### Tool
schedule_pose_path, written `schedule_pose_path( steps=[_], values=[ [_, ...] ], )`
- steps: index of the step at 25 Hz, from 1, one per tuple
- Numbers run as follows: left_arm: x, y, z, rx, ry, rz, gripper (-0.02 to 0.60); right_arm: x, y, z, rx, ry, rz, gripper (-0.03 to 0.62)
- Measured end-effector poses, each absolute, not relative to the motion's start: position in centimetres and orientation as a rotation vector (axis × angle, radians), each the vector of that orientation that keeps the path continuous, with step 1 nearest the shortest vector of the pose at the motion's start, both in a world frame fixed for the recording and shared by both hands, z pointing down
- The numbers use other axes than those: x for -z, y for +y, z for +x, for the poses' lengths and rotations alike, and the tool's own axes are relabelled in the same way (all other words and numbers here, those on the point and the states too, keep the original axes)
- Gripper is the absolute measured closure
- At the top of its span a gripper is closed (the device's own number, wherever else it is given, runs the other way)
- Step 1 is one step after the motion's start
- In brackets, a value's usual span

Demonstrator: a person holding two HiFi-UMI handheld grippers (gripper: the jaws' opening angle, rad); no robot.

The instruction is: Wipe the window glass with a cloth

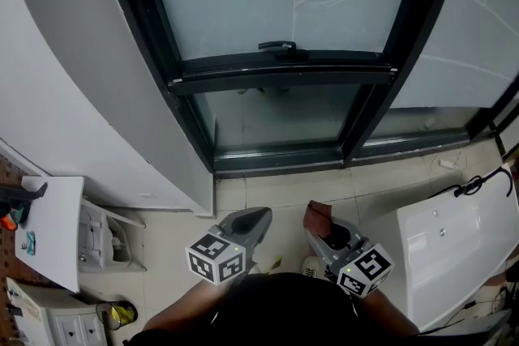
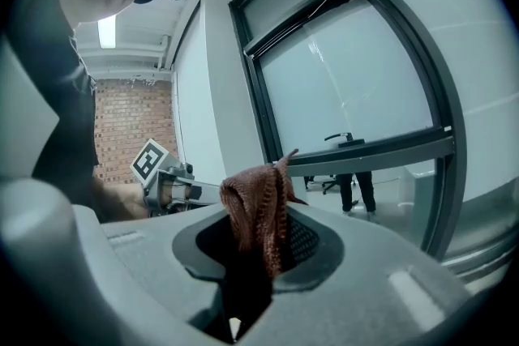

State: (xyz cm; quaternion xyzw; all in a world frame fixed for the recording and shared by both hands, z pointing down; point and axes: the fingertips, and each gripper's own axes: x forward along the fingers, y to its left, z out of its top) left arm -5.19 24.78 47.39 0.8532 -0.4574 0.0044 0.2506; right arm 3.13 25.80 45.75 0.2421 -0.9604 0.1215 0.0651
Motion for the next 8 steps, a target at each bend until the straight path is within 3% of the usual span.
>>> schedule_pose_path(
  steps=[8],
  values=[
    [-47.3,24.43,-4.67,-0.02,-1.225,2.335,0.565,-45.62,25.42,3.25,-0.35,-2.894,0.738,0.514]
  ],
)
